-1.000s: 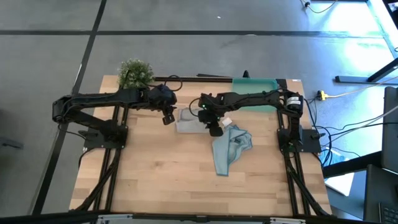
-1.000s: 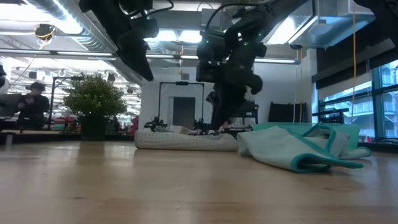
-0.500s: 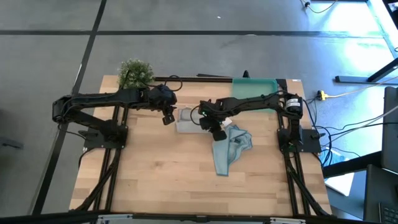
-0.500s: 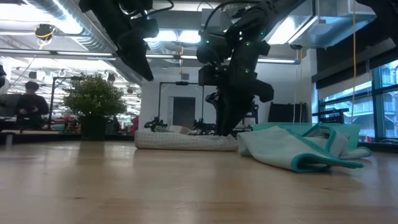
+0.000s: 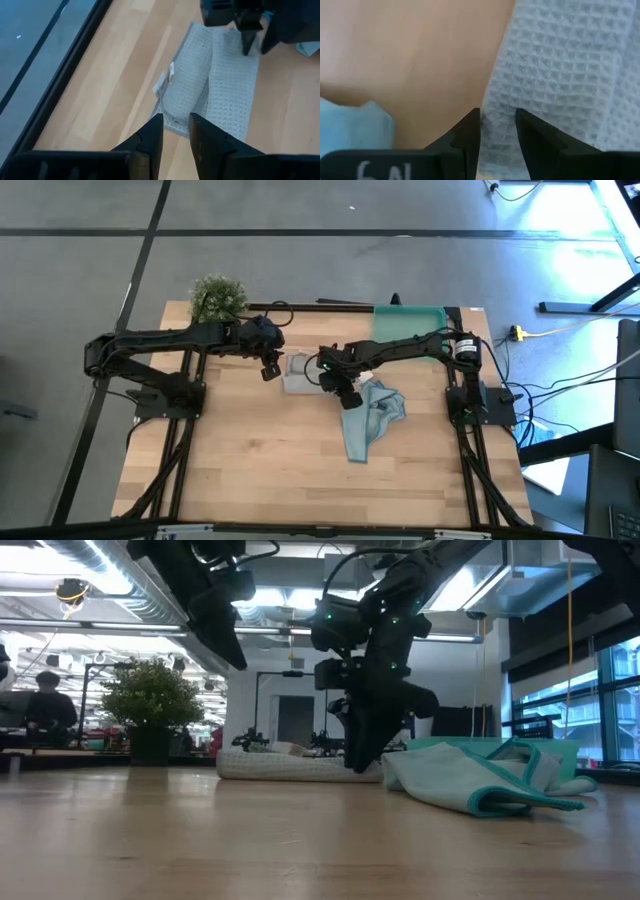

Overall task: Roll microfiber towels into tight, uniform cylinder then place into a basket
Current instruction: Roll the grey microfiber towel

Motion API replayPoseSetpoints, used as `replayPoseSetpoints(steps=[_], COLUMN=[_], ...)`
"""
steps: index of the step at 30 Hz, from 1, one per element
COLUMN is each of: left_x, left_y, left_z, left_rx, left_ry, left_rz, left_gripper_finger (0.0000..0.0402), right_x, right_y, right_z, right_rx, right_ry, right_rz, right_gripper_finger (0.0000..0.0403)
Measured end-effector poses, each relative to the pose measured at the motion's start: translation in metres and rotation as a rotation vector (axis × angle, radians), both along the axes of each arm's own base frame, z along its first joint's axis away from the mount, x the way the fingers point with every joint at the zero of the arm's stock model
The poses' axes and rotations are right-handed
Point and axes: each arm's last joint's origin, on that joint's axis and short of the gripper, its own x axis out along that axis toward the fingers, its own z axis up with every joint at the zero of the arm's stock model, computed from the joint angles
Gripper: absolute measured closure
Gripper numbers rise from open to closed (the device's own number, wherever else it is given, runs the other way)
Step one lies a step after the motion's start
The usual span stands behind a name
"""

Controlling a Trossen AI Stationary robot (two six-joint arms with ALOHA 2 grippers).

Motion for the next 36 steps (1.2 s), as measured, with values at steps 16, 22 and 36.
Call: replayPoseSetpoints(steps=[16,22,36], left_x=[0.000,0.000,0.000], left_y=[0.000,0.000,0.000], left_z=[0.000,0.000,0.000], left_rx=[0.009,0.009,0.010], left_ry=[0.002,0.002,0.002], left_rz=[-0.010,-0.010,-0.010], left_gripper_finger=[0.0314,0.0314,0.0314], right_x=[0.002,0.003,0.001], right_y=[-0.001,-0.001,-0.024], right_z=[-0.013,-0.014,-0.006], right_rx=[-0.015,-0.004,0.209], right_ry=[0.036,0.036,0.074], right_rz=[-0.013,-0.075,-0.188], right_gripper_finger=[0.0276,0.0294,0.0395])
